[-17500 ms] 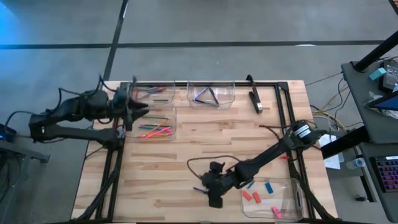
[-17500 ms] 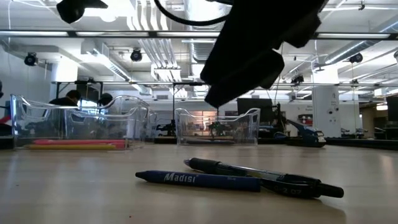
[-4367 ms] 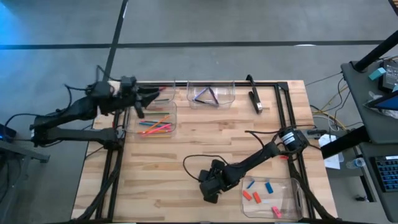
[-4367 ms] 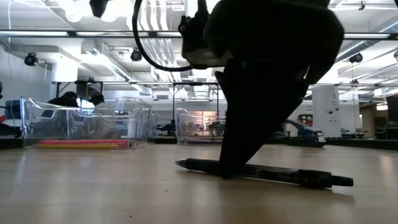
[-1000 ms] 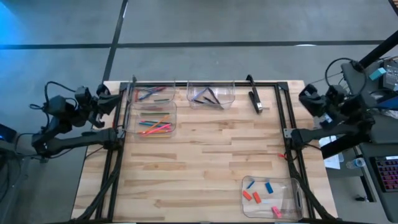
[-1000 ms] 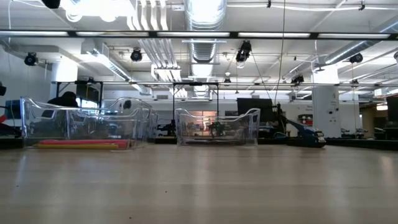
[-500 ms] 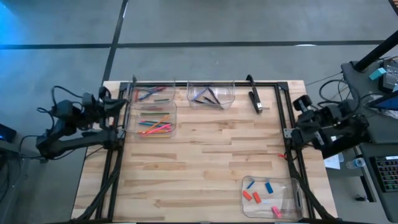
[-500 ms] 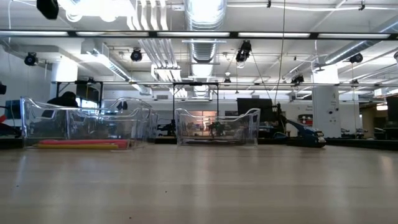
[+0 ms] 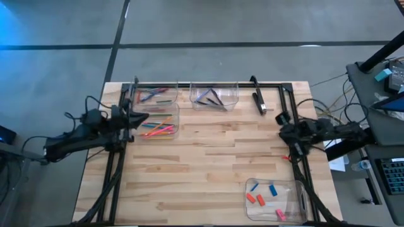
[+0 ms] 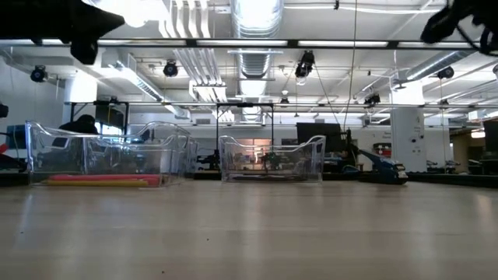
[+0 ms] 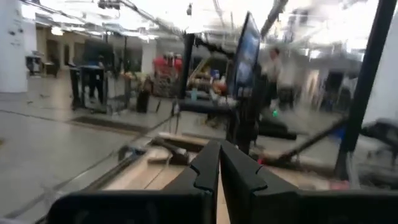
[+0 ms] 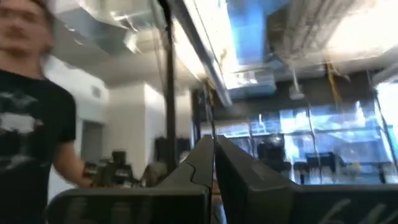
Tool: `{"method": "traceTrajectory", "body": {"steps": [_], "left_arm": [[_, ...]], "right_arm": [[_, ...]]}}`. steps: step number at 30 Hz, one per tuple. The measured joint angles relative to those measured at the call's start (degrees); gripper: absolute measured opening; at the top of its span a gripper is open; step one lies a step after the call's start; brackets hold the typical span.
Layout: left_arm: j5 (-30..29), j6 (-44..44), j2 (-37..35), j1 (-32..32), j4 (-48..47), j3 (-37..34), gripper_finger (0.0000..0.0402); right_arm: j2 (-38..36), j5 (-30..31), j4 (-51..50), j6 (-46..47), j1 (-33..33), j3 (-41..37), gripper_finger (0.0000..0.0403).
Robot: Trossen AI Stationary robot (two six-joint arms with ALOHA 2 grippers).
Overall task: Sort crayons/erasers/pens/pencils in bins
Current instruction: Return to Home Position
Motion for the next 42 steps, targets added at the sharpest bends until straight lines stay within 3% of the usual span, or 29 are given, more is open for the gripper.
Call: {"method": "traceTrajectory", "body": {"steps": [4, 11, 16, 20, 27, 42], "left_arm": [[0.2, -4.8, -1.3, 0.1, 5.2, -5.5, 0.0], [2.3, -8.1, -2.3, 0.1, 11.5, -12.0, 0.0], [2.8, -5.5, -2.3, 0.2, 9.8, -11.8, 0.0], [3.0, -3.7, -2.4, 0.4, 6.1, -10.9, 0.0], [12.3, -3.9, -2.1, 0.3, -0.4, -11.7, 0.0], [12.2, -3.9, -0.1, 0.4, -2.8, -11.7, 0.0]], "right_arm": [[2.0, 2.2, -2.3, 2.7, -0.2, -1.4, 0.0009], [-0.4, -1.2, -5.6, -1.4, -0.2, -1.4, 0.0009], [-3.0, -2.2, -15.0, 6.9, -0.2, -1.4, 0.0009], [-2.9, -3.5, -18.2, 7.5, -0.2, -1.4, 0.0009], [-1.0, -3.2, -26.4, 7.6, -0.2, -1.4, 0.0009], [0.8, -3.1, -31.3, 7.7, -0.2, -1.4, 0.0009]]}}
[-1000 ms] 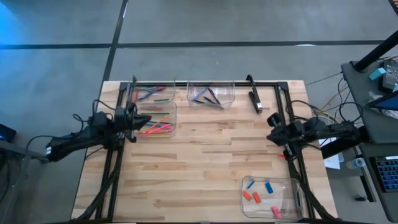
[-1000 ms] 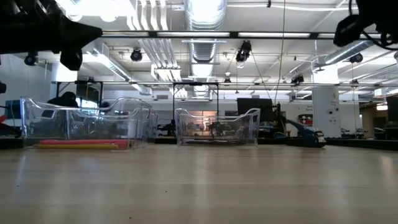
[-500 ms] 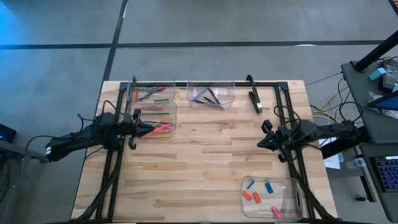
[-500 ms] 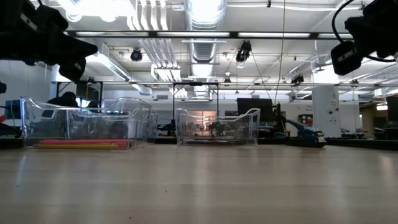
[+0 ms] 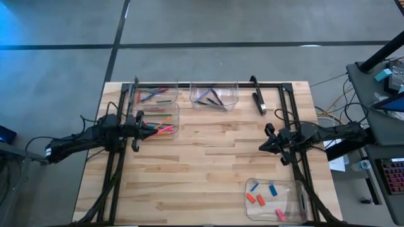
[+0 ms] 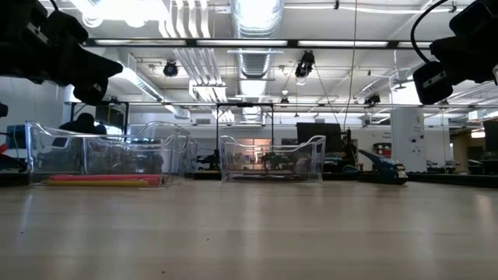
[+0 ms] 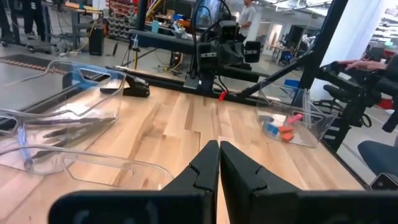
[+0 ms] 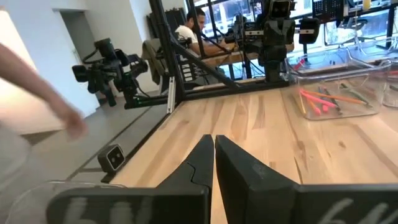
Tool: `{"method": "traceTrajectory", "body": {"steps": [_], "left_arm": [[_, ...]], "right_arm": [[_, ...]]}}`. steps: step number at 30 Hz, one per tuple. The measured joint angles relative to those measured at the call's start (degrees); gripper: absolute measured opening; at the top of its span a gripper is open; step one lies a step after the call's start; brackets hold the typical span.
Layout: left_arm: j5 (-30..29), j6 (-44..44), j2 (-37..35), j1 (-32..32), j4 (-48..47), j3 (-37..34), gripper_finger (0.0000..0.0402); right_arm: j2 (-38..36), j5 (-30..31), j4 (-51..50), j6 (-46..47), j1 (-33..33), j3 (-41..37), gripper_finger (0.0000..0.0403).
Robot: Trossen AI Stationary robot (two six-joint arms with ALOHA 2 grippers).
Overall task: Sort crayons/erasers/pens/pencils in bins
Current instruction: Return to Home Position
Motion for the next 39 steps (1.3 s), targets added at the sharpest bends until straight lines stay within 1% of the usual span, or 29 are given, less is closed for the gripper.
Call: {"method": "traceTrajectory", "body": {"steps": [7, 11, 21, 26, 29, 39], "left_arm": [[0.0, 0.0, 0.0, 0.0, 0.0, 0.0, 0.0], [0.0, 0.0, 0.0, 0.0, 0.0, 0.0, 0.0], [0.0, 0.0, 0.0, 0.0, 0.2, 0.0, 0.0], [0.0, 0.0, 0.1, 0.0, 0.2, 0.0, 0.0], [0.0, 0.0, 0.1, 0.0, 0.2, 0.0, 0.0], [0.0, 0.0, 0.1, 0.0, 0.2, 0.0, 0.0]], "right_arm": [[-3.3, 0.0, -0.1, 0.0, -0.1, 0.0, 0.0009], [-3.8, -0.1, 0.1, 0.0, -2.0, 0.0, 0.0009], [-3.8, -0.1, 0.3, 0.0, -15.1, 0.0, 0.0009], [-3.8, 0.0, 0.3, 0.0, -19.5, -0.1, 0.0009], [-3.8, 0.0, 0.3, 0.0, -20.4, -0.1, 0.0009], [-3.8, 0.0, 0.5, 0.0, -20.4, -0.1, 0.0009]]}}
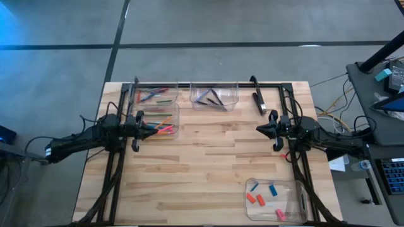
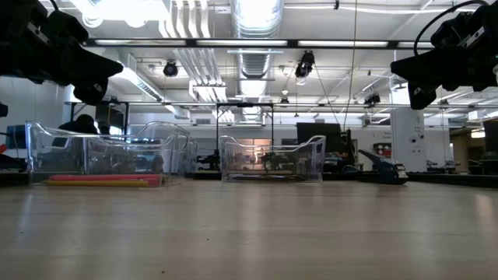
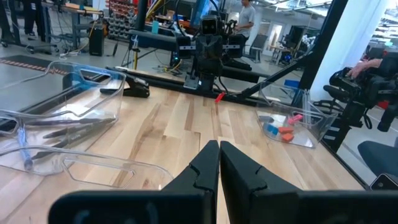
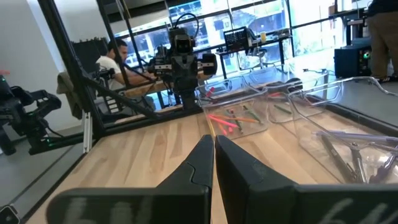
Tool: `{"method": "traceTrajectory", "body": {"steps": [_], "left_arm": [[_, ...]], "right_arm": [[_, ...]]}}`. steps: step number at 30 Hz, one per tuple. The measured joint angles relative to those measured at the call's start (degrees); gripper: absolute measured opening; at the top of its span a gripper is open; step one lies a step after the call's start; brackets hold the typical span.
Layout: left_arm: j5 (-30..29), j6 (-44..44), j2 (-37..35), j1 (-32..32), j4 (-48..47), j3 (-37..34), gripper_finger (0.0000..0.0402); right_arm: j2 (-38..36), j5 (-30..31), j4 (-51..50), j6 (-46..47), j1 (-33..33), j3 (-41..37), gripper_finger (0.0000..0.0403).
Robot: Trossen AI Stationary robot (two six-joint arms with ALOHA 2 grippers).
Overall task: Sort crayons/erasers/pens/pencils in bins
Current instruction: Return to Home Position
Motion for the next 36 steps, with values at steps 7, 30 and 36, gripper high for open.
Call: {"method": "traceTrajectory", "body": {"steps": [7, 30, 36], "left_arm": [[0.0, 0.0, -0.1, 0.0, 0.1, 0.0, 0.0], [-0.4, 0.0, 5.6, 0.1, 11.4, -5.5, 0.0], [4.8, 0.0, 6.0, 1.3, 11.8, -5.5, 0.0]], "right_arm": [[0.0, 0.0, 0.0, 0.0, 0.0, 0.0, 0.0009], [-0.1, 0.0, -0.2, 0.0, -12.0, 0.0, 0.0009], [-0.1, 0.0, -0.2, 0.0, -17.3, 0.0, 0.0009]]}}
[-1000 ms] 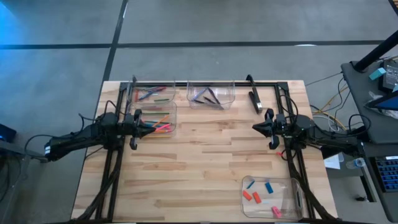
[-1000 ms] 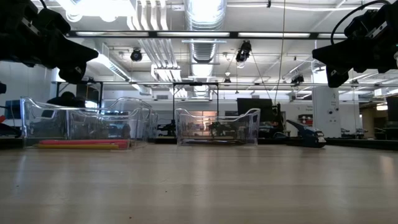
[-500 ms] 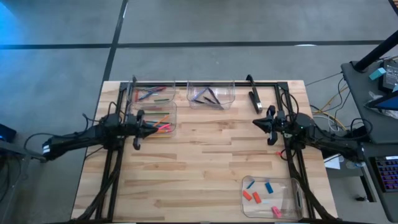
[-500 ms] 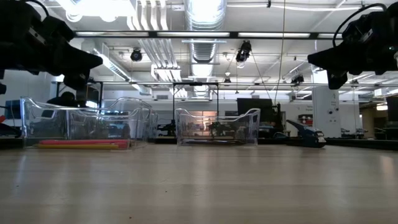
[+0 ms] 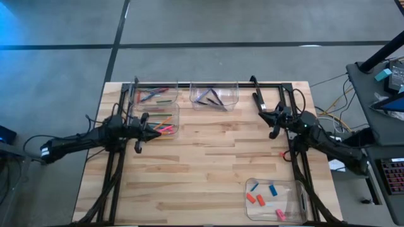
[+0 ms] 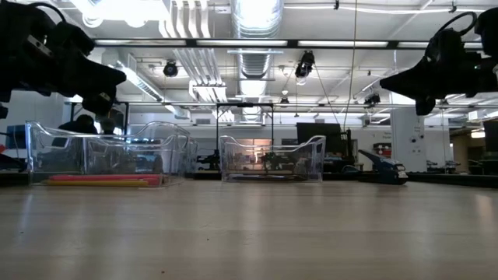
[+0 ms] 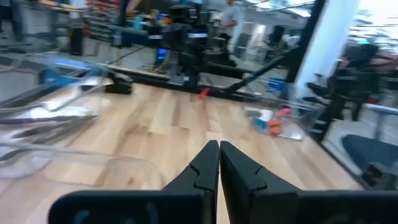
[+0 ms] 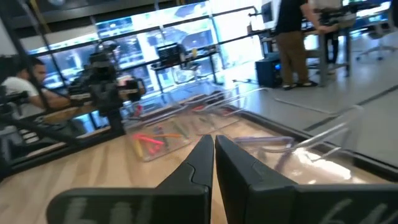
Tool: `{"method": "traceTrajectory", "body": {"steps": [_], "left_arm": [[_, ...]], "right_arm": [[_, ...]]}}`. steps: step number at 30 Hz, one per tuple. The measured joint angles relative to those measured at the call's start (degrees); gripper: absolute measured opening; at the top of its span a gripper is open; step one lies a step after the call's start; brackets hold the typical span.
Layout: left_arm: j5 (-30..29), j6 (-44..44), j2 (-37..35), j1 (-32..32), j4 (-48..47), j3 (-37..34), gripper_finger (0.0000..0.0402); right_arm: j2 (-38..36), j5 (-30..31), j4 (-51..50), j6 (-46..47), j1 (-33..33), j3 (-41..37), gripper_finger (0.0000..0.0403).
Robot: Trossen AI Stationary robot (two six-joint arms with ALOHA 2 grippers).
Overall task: Sort crayons/erasers/pens/pencils in bins
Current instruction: Return to Home Position
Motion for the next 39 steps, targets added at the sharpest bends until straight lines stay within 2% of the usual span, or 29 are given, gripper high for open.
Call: {"method": "traceTrajectory", "body": {"steps": [4, 16, 39], "left_arm": [[5.4, 0.0, -0.1, 2.9, 0.3, 0.0, 0.0], [5.6, 0.0, -1.2, 13.8, 0.4, -0.1, 0.0], [5.5, 0.0, 0.3, 14.2, 0.5, -0.2, 0.0]], "right_arm": [[0.0, 0.0, 0.0, 0.0, -2.4, 0.0, 0.0009], [0.0, 0.0, 0.0, 0.0, -3.0, 0.0, 0.0009], [0.6, 0.0, 0.0, 0.0, -3.0, 0.0, 0.0009]]}}
